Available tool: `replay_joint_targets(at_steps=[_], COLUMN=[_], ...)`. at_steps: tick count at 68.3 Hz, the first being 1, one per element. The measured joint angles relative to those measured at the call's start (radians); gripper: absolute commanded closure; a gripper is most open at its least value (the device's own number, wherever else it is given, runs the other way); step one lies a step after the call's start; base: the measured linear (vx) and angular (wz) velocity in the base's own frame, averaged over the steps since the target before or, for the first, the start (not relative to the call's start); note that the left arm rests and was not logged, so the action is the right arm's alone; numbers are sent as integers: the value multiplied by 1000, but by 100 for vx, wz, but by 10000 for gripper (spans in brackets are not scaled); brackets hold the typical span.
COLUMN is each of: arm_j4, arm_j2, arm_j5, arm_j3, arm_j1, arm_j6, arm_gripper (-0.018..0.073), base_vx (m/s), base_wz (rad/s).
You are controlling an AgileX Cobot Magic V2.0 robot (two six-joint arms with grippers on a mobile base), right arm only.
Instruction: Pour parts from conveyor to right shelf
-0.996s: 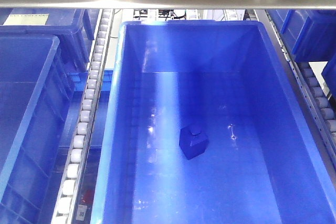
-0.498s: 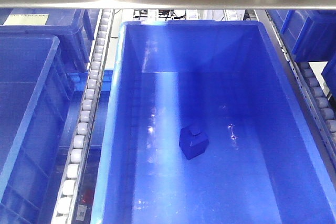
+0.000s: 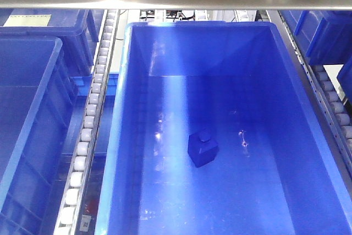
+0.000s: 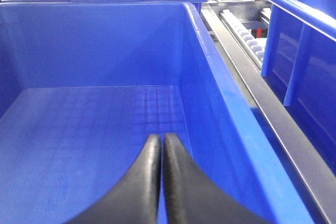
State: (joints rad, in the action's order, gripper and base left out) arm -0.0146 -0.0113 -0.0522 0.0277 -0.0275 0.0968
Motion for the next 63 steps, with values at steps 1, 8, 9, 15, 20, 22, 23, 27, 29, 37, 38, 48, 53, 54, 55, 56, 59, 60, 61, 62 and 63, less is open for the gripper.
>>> replay_joint_targets(at_steps=[1,8,9,15,20,22,23,27,29,37,38,48,53,54,55,56,59,60,61,62,63], arm_j4=[0,0,0,0,0,0,0,0,0,0,0,0,0,0,0,0,0,0,0,0,0], arm_j2=[0,0,0,0,0,0,0,0,0,0,0,0,0,0,0,0,0,0,0,0,0], arm_j5=[0,0,0,0,0,0,0,0,0,0,0,0,0,0,0,0,0,0,0,0,0], arm_j3=[0,0,0,0,0,0,0,0,0,0,0,0,0,0,0,0,0,0,0,0,0], arm_j1=[0,0,0,0,0,0,0,0,0,0,0,0,0,0,0,0,0,0,0,0,0], arm_j6=[0,0,0,0,0,0,0,0,0,0,0,0,0,0,0,0,0,0,0,0,0], arm_gripper=[570,570,570,570,570,570,570,570,570,570,570,570,570,570,570,570,570,570,570,570,570], base_vx=[0,0,0,0,0,0,0,0,0,0,0,0,0,0,0,0,0,0,0,0,0], base_wz=[0,0,0,0,0,0,0,0,0,0,0,0,0,0,0,0,0,0,0,0,0])
